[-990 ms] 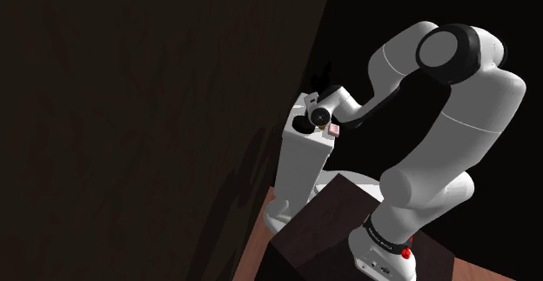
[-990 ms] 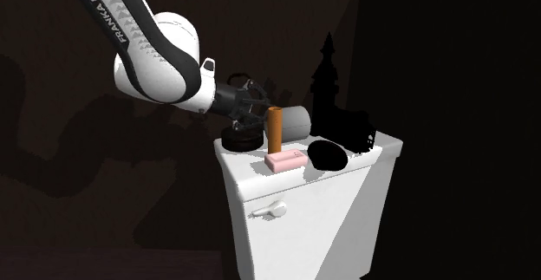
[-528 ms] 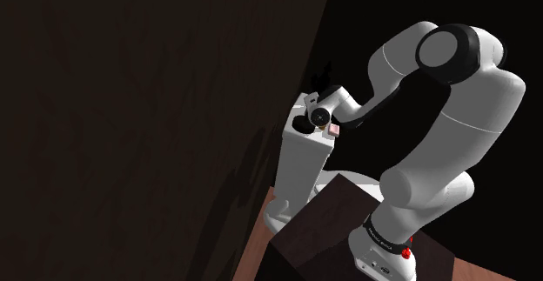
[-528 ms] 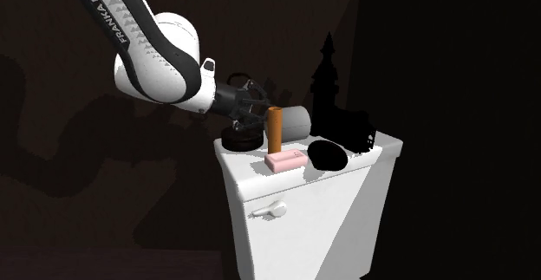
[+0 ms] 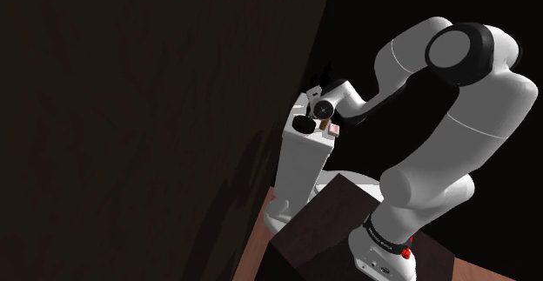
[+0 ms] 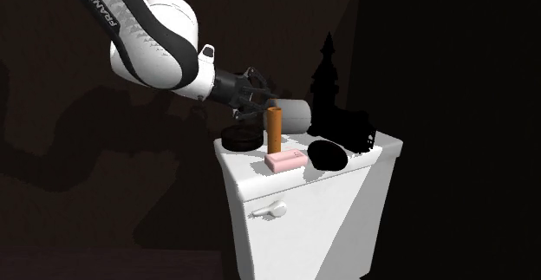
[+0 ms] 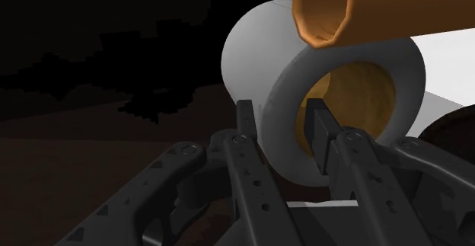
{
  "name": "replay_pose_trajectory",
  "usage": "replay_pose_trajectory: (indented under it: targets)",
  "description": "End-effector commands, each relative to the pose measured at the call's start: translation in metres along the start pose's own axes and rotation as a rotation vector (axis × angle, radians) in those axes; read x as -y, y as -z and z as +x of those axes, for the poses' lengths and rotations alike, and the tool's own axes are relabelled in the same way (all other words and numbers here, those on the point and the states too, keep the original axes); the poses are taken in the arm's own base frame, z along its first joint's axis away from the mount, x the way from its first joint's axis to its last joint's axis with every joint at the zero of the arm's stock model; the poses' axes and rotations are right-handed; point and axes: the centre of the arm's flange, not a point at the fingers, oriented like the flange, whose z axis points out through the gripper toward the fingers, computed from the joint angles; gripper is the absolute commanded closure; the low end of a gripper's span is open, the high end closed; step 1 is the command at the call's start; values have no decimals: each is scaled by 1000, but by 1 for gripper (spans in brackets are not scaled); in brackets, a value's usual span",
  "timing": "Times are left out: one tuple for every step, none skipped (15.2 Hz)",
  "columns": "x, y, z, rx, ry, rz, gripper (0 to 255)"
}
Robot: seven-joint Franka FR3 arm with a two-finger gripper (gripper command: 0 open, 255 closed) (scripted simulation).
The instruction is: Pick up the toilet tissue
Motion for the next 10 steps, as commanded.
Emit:
replay_pose_trajectory:
  targets:
    - [-11, 5, 1, 0, 0, -1, 255]
    - [-16, 7, 1, 0, 0, -1, 255]
    - [-21, 9, 1, 0, 0, -1, 255]
    - [-26, 11, 1, 0, 0, -1, 255]
    - [-30, 13, 1, 0, 0, -1, 255]
    - [-35, 15, 1, 0, 0, -1, 255]
    - [-40, 16, 1, 0, 0, -1, 255]
    - [-45, 18, 2, 0, 0, -1, 255]
    - [-46, 19, 2, 0, 0, -1, 255]
    - [-46, 19, 2, 0, 0, -1, 255]
